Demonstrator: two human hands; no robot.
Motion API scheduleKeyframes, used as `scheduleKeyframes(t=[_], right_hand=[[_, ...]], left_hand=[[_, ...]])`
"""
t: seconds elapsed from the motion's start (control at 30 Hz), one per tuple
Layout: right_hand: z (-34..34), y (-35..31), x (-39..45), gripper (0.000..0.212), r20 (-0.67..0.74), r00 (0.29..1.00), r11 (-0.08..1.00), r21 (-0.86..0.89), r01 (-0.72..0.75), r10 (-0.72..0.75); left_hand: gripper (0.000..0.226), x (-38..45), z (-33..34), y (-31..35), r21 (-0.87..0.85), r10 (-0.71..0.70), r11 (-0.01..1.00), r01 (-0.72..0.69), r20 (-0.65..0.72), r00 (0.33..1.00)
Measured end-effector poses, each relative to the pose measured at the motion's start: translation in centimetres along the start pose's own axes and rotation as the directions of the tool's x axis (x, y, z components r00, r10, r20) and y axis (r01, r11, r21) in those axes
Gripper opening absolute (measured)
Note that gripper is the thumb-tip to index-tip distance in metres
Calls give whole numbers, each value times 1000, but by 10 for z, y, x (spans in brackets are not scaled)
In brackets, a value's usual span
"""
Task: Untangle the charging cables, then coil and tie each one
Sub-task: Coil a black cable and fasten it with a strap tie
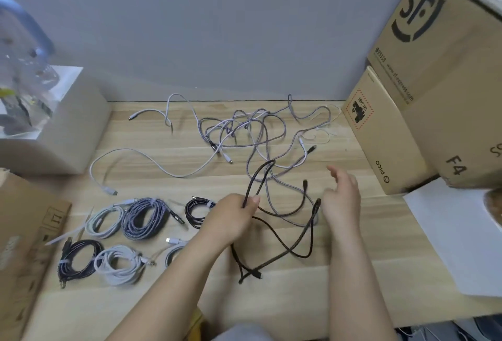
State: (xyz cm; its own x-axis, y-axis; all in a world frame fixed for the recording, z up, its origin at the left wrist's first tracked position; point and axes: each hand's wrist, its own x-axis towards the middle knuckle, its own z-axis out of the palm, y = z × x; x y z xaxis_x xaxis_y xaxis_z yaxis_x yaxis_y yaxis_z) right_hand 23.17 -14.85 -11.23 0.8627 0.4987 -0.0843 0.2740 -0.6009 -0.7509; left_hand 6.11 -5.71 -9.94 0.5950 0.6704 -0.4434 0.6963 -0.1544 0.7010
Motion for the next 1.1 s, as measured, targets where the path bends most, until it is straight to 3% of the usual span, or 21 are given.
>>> scheduleKeyframes(t=[0.1,0.17,0.23,0.4,0.47,0.53,0.67,0.83,1.0,1.1], right_hand=[[-12,-38,-11,40,115,983,936,339,94,-140],[-14,-55,-22,33,284,920,902,410,137,-269],[-11,-63,-30,48,421,851,916,369,156,-314],[11,-58,-37,82,551,814,945,326,-9,-183],[18,-48,-38,80,647,747,968,251,-24,-150],[21,-44,-41,64,723,682,991,134,25,-114],[28,-41,-46,26,690,713,992,104,68,-122],[30,-41,-45,36,618,762,976,204,80,-192],[29,-37,-42,43,650,740,975,8,223,-175],[31,-33,-40,45,668,727,984,52,169,-160]], left_hand=[[45,0,-7,2,-31,9,999,-9,4,1000],[42,-1,-12,5,-181,35,983,-28,34,999],[38,-5,-16,12,-373,60,927,-36,53,997],[44,-12,-26,17,-680,125,729,-77,22,992],[54,-11,-30,15,-741,134,664,-101,-15,991],[55,-11,-35,16,-789,137,602,-126,-54,989],[51,-9,-39,16,-809,129,565,-160,-105,986],[40,-7,-39,17,-836,39,530,-142,-143,989],[33,-4,-42,14,-906,-48,409,-112,-144,988],[26,-3,-44,11,-918,-54,387,-83,-113,992]])
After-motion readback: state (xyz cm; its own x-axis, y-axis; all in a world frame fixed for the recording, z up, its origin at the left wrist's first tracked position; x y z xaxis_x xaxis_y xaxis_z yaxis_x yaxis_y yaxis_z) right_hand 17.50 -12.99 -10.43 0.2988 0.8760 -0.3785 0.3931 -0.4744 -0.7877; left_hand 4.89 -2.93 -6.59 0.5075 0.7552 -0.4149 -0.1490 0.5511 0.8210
